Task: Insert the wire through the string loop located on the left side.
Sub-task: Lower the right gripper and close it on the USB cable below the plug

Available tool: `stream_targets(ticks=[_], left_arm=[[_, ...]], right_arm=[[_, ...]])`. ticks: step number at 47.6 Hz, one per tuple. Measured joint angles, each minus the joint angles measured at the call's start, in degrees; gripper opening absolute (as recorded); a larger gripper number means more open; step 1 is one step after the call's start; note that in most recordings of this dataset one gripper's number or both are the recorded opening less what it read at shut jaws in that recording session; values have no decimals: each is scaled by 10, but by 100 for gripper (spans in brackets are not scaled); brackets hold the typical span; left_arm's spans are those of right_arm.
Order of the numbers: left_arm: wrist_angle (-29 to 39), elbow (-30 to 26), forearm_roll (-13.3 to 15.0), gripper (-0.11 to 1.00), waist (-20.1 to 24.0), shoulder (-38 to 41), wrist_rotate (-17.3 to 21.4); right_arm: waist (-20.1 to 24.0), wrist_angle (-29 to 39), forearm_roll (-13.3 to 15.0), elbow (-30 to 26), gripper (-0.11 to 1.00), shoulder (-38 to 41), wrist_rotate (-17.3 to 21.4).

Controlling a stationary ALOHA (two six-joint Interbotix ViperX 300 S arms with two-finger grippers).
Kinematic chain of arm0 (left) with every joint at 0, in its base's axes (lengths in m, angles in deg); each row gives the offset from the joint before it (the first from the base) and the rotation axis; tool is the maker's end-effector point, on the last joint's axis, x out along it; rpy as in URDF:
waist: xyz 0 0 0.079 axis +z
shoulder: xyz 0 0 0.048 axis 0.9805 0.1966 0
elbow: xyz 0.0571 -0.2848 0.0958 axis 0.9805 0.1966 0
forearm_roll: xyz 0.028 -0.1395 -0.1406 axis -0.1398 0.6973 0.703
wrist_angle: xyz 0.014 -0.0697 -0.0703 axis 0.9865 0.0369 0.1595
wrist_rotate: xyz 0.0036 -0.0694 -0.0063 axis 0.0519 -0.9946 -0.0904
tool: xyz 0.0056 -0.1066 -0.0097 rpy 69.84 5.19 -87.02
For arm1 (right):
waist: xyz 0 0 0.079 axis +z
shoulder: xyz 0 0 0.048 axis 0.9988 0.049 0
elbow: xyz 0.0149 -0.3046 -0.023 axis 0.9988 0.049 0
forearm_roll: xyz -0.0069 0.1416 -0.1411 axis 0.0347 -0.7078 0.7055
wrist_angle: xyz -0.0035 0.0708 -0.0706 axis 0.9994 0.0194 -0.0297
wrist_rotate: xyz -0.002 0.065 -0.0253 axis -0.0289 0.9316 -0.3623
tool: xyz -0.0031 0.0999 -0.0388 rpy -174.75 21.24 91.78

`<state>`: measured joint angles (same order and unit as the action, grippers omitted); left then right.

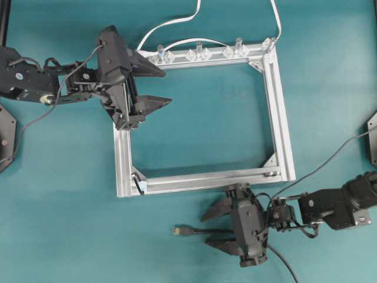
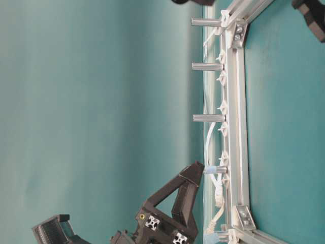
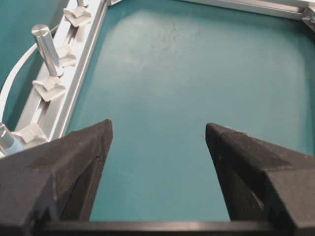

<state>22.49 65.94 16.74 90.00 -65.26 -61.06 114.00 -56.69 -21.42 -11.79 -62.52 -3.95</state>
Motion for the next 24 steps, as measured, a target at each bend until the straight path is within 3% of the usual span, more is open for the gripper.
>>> stream_targets(ticks=[11, 18, 24], left_arm=[[0, 1, 0, 77, -4, 0, 0], [0, 1, 0, 77, -5, 0, 0], [0, 1, 0, 77, -9, 0, 0]], right_arm=[[3, 40, 0, -24, 58, 18, -3], [0, 71, -1, -33, 32, 20, -1], [-2, 113, -1, -40, 30, 18, 0]])
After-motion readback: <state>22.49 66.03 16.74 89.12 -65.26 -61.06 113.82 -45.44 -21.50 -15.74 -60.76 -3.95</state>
